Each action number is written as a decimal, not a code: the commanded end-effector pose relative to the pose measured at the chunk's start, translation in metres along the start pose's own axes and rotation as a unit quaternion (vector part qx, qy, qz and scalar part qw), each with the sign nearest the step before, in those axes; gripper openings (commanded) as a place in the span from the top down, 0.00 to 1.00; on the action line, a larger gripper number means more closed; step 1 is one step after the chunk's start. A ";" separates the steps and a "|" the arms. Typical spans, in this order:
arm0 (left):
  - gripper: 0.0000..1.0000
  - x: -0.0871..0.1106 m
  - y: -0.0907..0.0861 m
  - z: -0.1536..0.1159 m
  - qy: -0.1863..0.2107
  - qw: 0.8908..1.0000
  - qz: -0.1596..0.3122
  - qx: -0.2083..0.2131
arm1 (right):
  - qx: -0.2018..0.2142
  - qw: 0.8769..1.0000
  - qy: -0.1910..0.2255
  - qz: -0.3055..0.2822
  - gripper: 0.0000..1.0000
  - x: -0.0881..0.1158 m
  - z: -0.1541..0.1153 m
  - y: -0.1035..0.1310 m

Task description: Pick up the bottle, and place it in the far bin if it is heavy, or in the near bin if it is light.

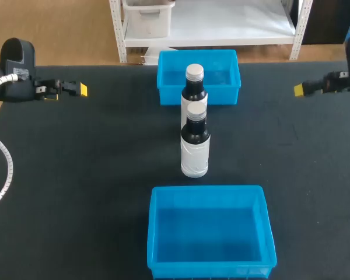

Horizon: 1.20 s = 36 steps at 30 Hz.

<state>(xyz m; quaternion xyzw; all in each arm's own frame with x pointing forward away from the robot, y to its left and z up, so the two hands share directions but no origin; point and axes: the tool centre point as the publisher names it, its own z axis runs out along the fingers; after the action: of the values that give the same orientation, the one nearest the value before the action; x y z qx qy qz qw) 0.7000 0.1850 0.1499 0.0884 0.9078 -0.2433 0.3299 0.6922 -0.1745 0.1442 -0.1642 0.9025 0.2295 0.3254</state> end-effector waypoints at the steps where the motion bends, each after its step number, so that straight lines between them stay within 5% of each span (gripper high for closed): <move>1: 0.00 0.000 0.000 0.000 0.000 1.000 0.000 0.000 | -0.224 0.948 0.106 -0.201 0.00 0.000 -0.013 -0.011; 20: 0.00 0.000 0.000 0.000 0.000 1.000 0.000 0.000 | -0.224 0.948 0.106 -0.201 0.00 0.000 -0.013 -0.011; 27: 0.00 0.000 0.000 0.000 0.000 1.000 0.000 0.000 | -0.270 0.905 0.058 -0.324 0.00 0.005 0.000 0.012; 36: 0.00 0.000 0.000 0.000 0.000 1.000 0.000 0.000 | -0.288 0.881 0.021 -0.375 0.00 0.019 0.006 0.043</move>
<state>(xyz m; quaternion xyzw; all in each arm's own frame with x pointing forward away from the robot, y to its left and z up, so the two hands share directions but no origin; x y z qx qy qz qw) 0.7000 0.1850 0.1499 0.0885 0.9078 -0.2433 0.3299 0.6602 -0.1403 0.1441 -0.5796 0.6842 0.3217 0.3042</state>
